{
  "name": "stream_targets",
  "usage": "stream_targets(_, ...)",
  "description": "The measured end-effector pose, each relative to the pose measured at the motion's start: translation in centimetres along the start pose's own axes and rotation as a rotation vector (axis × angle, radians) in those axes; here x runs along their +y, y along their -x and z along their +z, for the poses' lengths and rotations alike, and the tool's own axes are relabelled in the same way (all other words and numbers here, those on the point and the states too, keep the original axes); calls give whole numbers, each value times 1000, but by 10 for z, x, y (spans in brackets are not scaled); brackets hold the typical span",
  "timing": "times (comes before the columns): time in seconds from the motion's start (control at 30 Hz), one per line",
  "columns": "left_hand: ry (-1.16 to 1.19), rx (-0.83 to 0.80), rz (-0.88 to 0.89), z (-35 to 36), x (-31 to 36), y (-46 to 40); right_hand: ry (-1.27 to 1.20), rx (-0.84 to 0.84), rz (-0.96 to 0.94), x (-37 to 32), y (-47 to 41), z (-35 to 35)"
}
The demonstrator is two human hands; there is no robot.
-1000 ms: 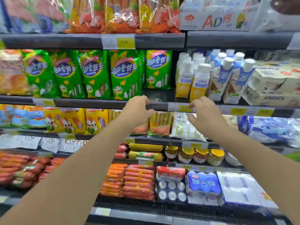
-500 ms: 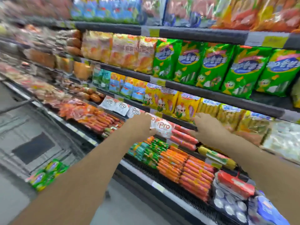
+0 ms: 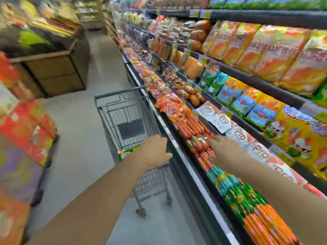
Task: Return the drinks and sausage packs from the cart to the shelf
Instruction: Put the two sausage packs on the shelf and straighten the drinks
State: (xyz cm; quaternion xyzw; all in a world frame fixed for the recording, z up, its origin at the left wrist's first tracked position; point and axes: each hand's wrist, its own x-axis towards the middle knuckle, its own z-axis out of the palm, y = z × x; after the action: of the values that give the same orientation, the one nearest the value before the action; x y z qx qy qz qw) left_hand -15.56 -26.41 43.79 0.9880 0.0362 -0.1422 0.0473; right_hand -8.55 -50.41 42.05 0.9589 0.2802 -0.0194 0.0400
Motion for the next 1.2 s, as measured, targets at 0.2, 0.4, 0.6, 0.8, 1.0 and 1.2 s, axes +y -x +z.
stream_targets(0.2,67,-47,-198,4,-61,-35,12,-71,-221,-29,-109,24)
stream_targets(0.4,165,-16,-339,20,-128,-62,-21,-103,-334,-78,-199,40)
stream_targets(0.6,250,-83,-394,49,-207,-106,1,-141,-357,-145,-277,72)
stream_targets(0.8,291,-140,-357,78,-277,-167,53,-216,-313,-191,-345,114)
stream_targets(1.0,323,-211,-321,120,-322,-241,-29,-377,-275,-224,-416,161)
stream_targets(1.2,426,-207,-391,180,-360,-316,-124,-471,-288,-244,-487,239)
